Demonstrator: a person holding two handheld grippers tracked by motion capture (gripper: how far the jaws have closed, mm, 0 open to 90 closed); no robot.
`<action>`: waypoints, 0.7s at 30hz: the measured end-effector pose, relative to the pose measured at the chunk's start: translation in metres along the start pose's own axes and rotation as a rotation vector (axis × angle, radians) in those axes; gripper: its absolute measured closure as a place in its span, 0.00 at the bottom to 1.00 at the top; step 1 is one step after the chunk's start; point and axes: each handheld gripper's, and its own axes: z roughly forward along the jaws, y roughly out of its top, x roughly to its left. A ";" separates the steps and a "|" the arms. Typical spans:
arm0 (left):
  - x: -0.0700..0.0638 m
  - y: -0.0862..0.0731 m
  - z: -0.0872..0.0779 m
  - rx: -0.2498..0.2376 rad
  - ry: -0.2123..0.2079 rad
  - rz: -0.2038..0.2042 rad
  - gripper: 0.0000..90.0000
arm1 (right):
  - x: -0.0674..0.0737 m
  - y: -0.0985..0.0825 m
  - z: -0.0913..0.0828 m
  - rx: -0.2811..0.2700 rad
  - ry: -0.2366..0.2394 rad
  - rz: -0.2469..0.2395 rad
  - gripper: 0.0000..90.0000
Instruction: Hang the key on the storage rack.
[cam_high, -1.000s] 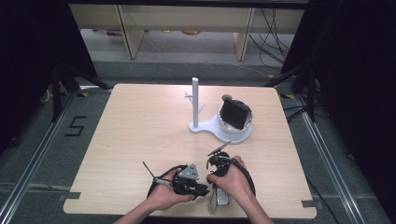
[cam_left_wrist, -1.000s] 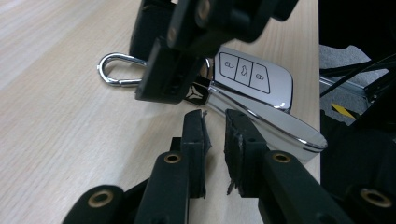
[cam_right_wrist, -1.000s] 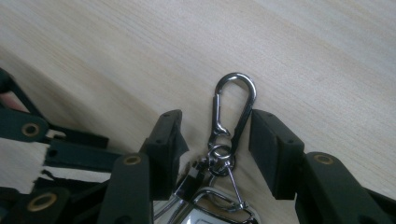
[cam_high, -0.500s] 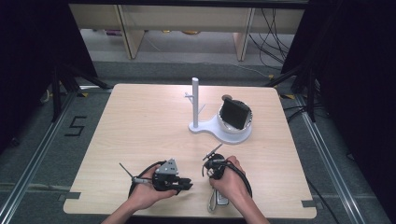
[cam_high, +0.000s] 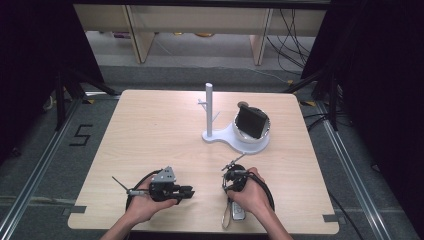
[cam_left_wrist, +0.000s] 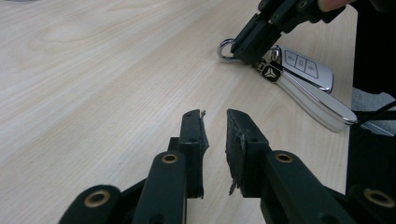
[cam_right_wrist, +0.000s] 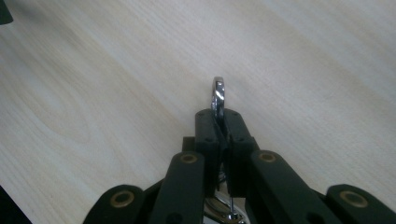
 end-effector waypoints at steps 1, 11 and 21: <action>0.000 -0.001 -0.001 -0.014 0.011 -0.003 0.84 | 0.003 0.000 -0.003 -0.017 0.023 0.038 0.97; 0.004 -0.008 -0.020 -0.088 0.070 -0.020 0.84 | -0.003 0.004 -0.025 -0.114 0.006 0.060 0.97; 0.015 -0.021 -0.038 -0.173 0.166 -0.042 0.84 | -0.009 0.008 -0.044 -0.263 -0.014 0.102 0.97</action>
